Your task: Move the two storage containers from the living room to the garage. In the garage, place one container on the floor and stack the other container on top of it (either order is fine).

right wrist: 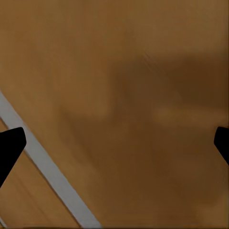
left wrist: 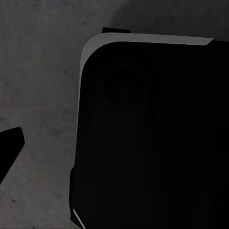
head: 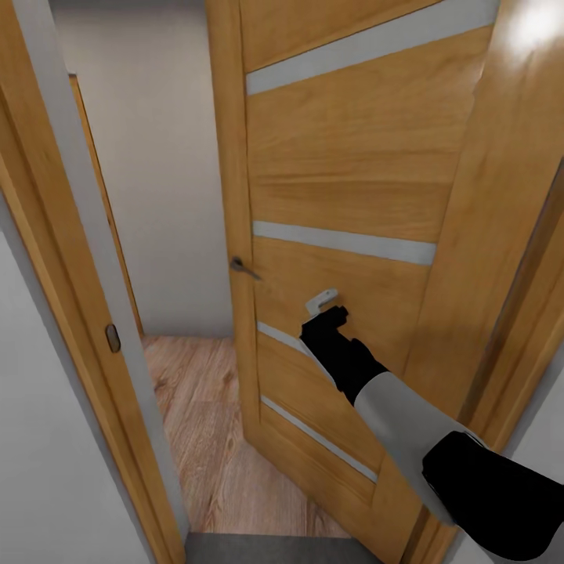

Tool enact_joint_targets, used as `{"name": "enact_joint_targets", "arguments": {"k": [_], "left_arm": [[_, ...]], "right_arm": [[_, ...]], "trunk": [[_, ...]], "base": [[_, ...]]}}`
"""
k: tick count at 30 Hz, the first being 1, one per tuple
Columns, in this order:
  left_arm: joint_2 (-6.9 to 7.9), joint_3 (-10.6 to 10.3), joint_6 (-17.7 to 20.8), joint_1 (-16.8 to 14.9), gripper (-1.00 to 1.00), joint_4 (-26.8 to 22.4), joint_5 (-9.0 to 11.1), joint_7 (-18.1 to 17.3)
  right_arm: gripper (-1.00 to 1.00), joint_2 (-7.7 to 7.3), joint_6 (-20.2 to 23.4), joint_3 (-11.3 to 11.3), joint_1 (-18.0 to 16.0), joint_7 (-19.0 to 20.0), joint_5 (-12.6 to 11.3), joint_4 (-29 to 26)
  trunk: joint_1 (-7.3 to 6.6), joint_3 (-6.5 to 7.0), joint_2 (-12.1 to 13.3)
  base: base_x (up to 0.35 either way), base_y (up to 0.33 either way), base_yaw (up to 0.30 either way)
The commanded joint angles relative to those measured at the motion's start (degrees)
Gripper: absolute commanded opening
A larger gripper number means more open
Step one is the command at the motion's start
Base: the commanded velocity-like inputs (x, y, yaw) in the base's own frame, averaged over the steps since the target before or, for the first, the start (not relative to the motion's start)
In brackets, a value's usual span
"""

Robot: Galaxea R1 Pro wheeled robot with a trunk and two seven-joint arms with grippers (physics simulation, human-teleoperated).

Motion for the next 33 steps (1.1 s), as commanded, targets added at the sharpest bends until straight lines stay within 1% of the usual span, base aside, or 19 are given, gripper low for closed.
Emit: {"name": "enact_joint_targets", "arguments": {"k": [1, 7, 11, 16, 17, 21, 25, 28, 33], "left_arm": [[0.02, 0.0, -0.1, 0.0, 1.0, 0.0, 0.5, 0.0], [0.01, 0.0, -0.2, 0.0, 1.0, 0.0, 0.5, 0.0], [0.0, 0.0, -0.2, 0.0, 1.0, 0.0, 0.5, 0.0], [-0.03, 0.0, -0.2, 0.0, 1.0, 0.0, 0.4, 0.0], [-0.03, 0.0, -0.2, 0.0, 1.0, 0.0, 0.4, 0.0], [-0.04, 0.0, -0.2, 0.0, 1.0, 0.0, 0.4, 0.0], [-0.04, 0.0, -0.2, 0.0, 1.0, 0.0, 0.4, 0.0], [-0.04, 0.0, -0.2, 0.0, 1.0, 0.0, 0.4, 0.0], [-0.03, 0.0, -0.2, 0.0, 1.0, 0.0, 0.4, 0.0]], "right_arm": [[1.0, 0.0, 0.7, 0.0, -0.1, -0.5, 1.1, 4.0], [1.0, 0.0, 0.6, -0.3, -0.1, -0.4, 1.2, 2.9], [1.0, 0.0, 0.1, -0.5, -0.1, -0.3, 1.0, -1.0], [1.0, 0.0, 0.3, -0.5, -0.1, 0.1, 0.6, -4.5], [1.0, 0.0, 0.4, -0.5, -0.1, 0.1, 0.1, -5.1], [1.0, 0.0, 0.9, -0.2, -0.1, 0.2, -3.5, -7.2], [1.0, 0.0, 1.0, -0.1, -0.1, 0.2, -4.6, -7.7], [1.0, 0.0, 1.2, -0.1, -0.1, 0.5, -4.8, -7.8], [1.0, 0.0, 1.5, -0.1, -0.1, 2.3, -4.9, -7.9]], "trunk": [[0.0, -0.06, 0.0], [0.0, -0.06, 0.0], [0.0, -0.06, 0.0], [0.0, -0.06, 0.0], [0.0, -0.06, 0.0], [0.0, -0.06, 0.0], [0.0, -0.06, 0.0], [0.0, -0.06, 0.0], [0.0, -0.06, 0.0]], "base": [[0.0, 0.0, 0.0], [0.0, 0.0, 0.0], [0.0, 0.0, 0.0], [0.0, 0.0, 0.0], [0.0, 0.0, 0.0], [0.0, 0.0, 0.0], [0.0, 0.0, 0.0], [0.0, 0.0, 0.0], [0.0, 0.0, 0.0]]}}
